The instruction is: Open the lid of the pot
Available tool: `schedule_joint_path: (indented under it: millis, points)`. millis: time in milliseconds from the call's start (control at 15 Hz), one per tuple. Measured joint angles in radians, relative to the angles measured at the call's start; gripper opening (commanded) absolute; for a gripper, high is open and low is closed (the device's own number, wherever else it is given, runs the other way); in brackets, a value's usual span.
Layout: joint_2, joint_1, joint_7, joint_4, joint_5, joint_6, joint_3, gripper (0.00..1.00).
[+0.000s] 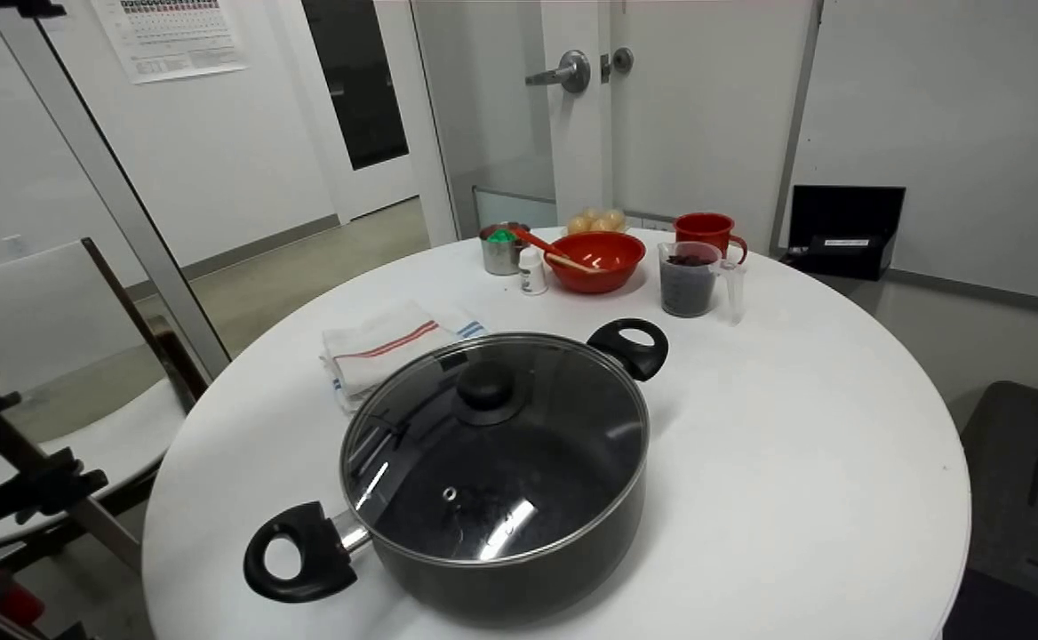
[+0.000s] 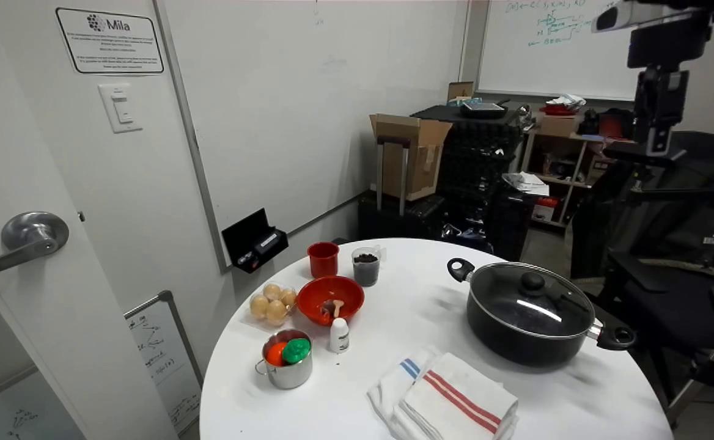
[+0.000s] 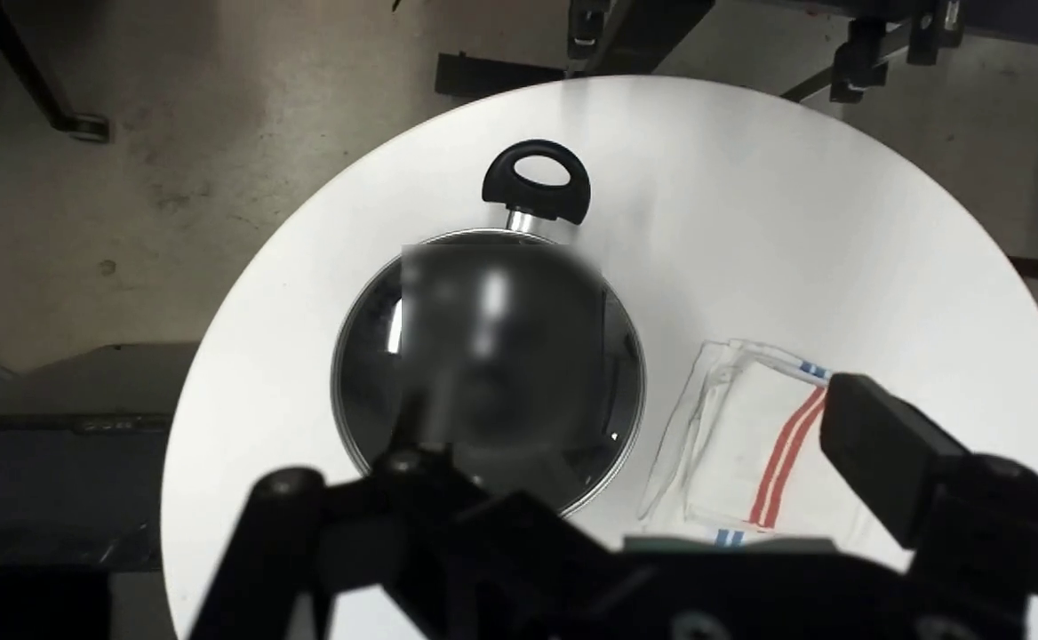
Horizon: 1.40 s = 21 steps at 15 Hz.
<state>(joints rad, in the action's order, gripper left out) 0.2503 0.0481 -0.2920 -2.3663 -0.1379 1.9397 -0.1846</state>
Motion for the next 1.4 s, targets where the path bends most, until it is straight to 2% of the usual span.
schedule_joint_path:
  millis: [333,667,1133,1400]
  points:
    - [-0.254,0.01,-0.004,0.121,0.057,0.037,0.006,1.0]
    - [-0.448,0.042,0.016,0.204,0.094,0.134,0.023,1.0]
    - [-0.62,0.081,0.119,0.24,0.094,0.276,0.028,1.0]
    - [-0.697,0.094,0.138,0.271,0.094,0.302,0.033,1.0]
